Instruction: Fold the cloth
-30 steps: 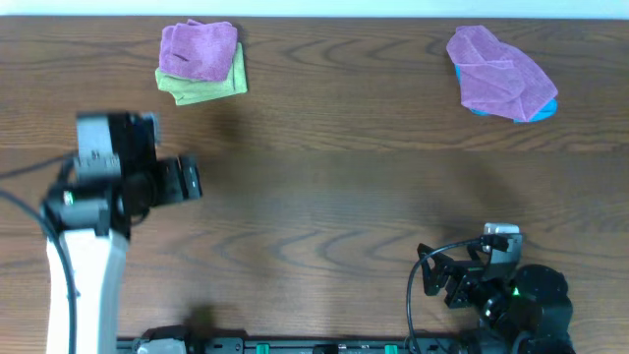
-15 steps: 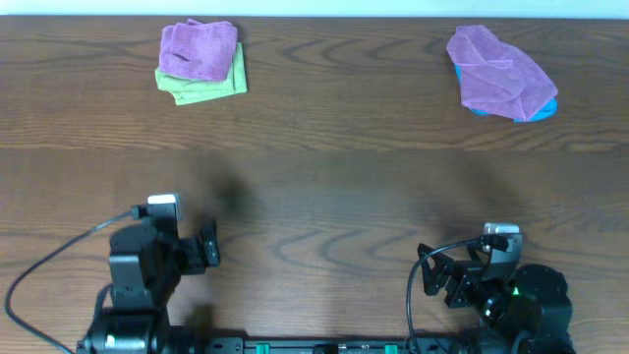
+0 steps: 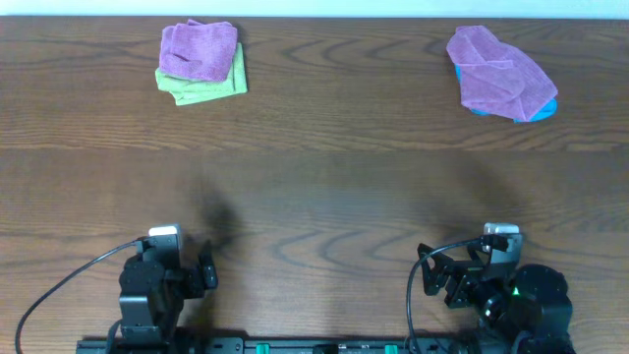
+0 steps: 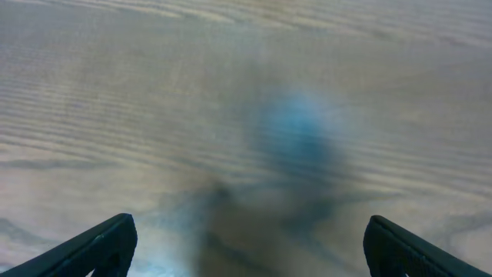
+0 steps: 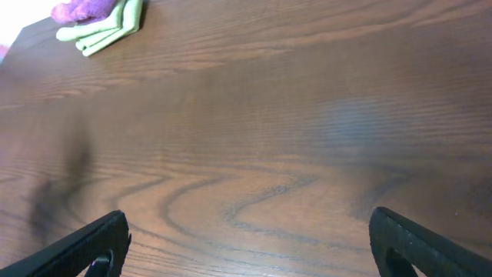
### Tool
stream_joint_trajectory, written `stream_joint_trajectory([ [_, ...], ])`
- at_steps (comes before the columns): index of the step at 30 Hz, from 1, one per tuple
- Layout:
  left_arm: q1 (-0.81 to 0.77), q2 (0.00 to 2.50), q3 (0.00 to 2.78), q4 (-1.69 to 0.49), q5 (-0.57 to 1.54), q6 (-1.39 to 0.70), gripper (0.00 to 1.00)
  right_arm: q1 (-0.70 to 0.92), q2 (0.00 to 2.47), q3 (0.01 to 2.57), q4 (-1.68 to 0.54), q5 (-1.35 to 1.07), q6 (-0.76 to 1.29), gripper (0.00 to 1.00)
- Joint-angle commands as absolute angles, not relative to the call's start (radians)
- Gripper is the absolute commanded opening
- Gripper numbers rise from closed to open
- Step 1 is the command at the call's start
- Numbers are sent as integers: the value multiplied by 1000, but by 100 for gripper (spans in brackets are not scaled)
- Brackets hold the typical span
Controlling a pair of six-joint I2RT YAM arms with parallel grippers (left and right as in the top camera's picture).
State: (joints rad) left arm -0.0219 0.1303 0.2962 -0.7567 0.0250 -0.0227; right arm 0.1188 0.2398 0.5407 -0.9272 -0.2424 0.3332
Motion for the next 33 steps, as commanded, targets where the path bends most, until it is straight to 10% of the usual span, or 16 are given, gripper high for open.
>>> stream_joint_trajectory([
  [1, -25, 87, 278, -776, -2, 5, 95, 113, 234, 542, -929, -240, 347, 99],
  [33, -19, 4, 179, -811, -10, 83, 95, 113, 234, 542, -929, -240, 347, 99],
])
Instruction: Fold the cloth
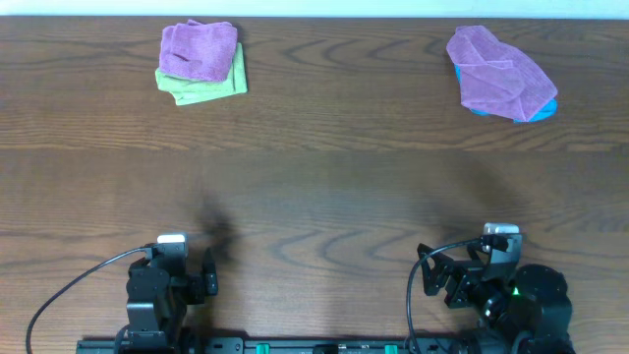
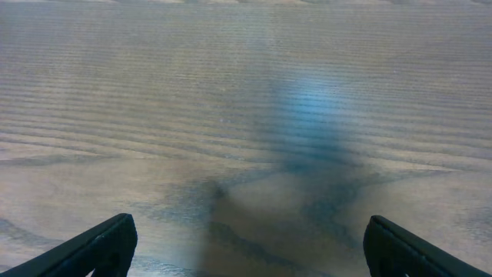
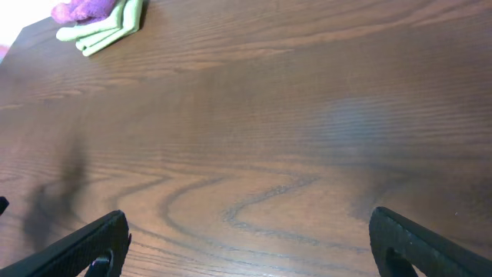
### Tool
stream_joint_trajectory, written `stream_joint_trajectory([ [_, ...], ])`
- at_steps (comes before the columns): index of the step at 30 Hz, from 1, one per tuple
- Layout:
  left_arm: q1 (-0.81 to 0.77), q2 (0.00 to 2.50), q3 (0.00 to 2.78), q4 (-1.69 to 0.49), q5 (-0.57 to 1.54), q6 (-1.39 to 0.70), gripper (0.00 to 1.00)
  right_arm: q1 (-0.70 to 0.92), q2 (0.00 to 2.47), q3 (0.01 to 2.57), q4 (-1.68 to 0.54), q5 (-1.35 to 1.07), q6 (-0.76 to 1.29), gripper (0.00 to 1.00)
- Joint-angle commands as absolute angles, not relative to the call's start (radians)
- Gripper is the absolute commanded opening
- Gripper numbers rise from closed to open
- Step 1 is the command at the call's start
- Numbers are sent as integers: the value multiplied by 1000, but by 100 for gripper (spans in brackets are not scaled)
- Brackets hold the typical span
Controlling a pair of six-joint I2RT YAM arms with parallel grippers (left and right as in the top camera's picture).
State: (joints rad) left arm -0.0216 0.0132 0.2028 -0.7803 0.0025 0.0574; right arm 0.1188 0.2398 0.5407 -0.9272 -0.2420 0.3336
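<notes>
A crumpled purple cloth (image 1: 499, 73) lies at the back right over a blue cloth (image 1: 546, 111). At the back left a folded purple cloth (image 1: 200, 49) rests on a folded green cloth (image 1: 202, 85), also seen in the right wrist view as the green cloth (image 3: 108, 29). My left gripper (image 2: 246, 250) sits low at the front left, open over bare wood. My right gripper (image 3: 246, 246) sits at the front right, open, nothing between its fingers. Both are far from the cloths.
The dark wooden table (image 1: 314, 187) runs the width of the view. Black cables trail from both arm bases along the front edge. A white strip shows past the table's far edge.
My left arm has drawn back a little toward the front edge and turned slightly right. The right arm and all cloths are where they were.
</notes>
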Motion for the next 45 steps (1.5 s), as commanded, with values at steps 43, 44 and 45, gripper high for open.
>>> stream_joint_trajectory([
  [43, -19, 4, 179, -811, -10, 83, 95, -56, 5, 177, -802, -111, -110, 99],
  [44, -19, 4, 179, -811, -10, 83, 95, -56, 5, 177, -802, -108, -110, 99],
  [45, -19, 4, 179, -811, -10, 83, 96, -56, 6, 177, -800, -109, -110, 99],
])
